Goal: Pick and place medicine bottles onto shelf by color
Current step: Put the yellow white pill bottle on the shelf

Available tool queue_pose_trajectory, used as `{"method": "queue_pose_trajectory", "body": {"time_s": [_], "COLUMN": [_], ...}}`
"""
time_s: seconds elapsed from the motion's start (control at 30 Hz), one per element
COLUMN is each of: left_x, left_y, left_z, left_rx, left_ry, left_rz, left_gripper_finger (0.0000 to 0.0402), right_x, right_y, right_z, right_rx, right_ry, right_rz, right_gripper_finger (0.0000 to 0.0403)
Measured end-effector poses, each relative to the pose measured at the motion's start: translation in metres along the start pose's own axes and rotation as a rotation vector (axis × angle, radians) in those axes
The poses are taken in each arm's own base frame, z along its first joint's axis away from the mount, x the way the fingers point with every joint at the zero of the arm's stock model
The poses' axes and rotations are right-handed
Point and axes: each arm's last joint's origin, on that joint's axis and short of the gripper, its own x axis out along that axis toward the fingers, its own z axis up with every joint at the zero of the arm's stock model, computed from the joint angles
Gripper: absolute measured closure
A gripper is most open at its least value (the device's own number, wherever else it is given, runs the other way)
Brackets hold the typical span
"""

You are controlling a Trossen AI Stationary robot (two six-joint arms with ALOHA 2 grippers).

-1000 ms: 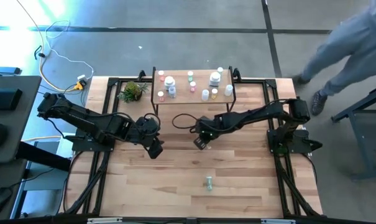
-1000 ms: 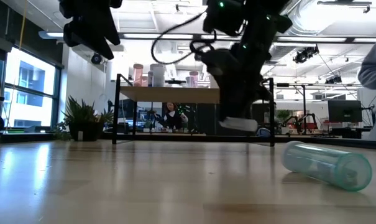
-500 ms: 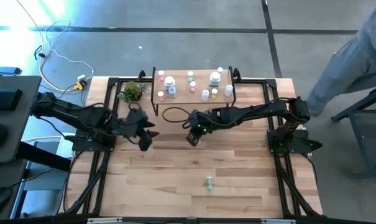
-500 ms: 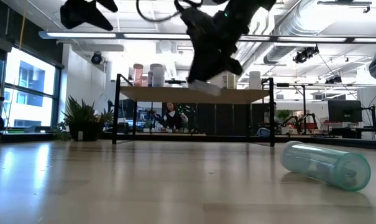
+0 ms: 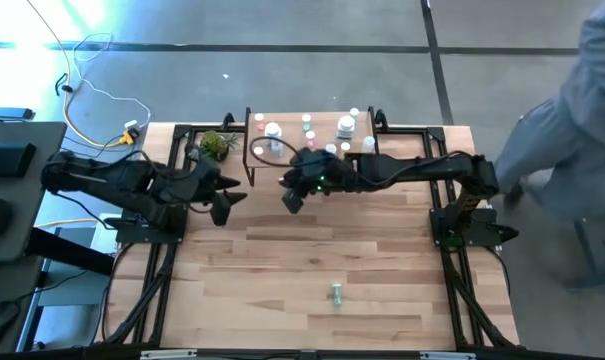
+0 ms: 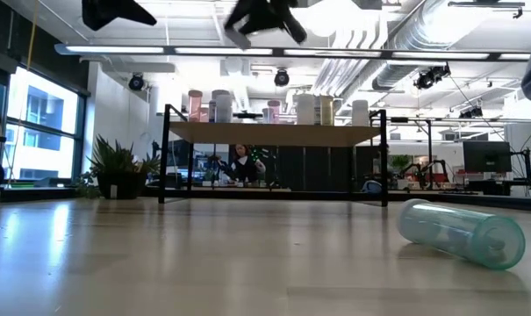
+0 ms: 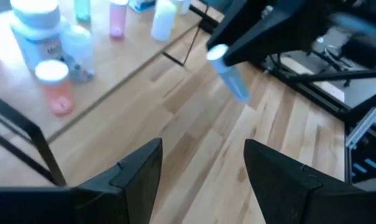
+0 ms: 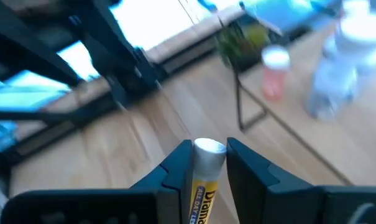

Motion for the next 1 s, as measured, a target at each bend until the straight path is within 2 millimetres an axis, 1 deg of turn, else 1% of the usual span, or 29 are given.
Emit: {"method": "queue_pose_trajectory", "body": {"time_s": [0.13,0.3,0.5,0.77,1.0], "left_x": [0.003,0.008,0.011,0.011,0.011], "left_y": [0.001,0.003,0.008,0.007,0.008], "left_z": [0.008,0.018,0.028,0.040,0.045], "left_rx": [0.008,0.023,0.011,-0.010,-0.015], "left_ry": [-0.030,-0.067,-0.101,-0.131,-0.171], "left_rz": [-0.035,-0.076,-0.101,-0.269,-0.284], "left_gripper_finger": [0.0183,0.0183,0.0183,0.0183,0.0183], "right_x": [-0.009,-0.016,-0.021,-0.023,-0.025], "right_y": [0.007,0.015,0.024,0.026,0.028], "right_z": [0.019,0.032,0.038,0.045,0.048], "right_rx": [0.007,-0.005,-0.040,-0.045,-0.052], "right_ry": [-0.099,-0.188,-0.274,-0.348,-0.391], "right_rz": [0.050,0.097,0.145,0.170,0.188], "right_gripper_finger": [0.0329,0.0329,0.0329,0.0329,0.0329]}}
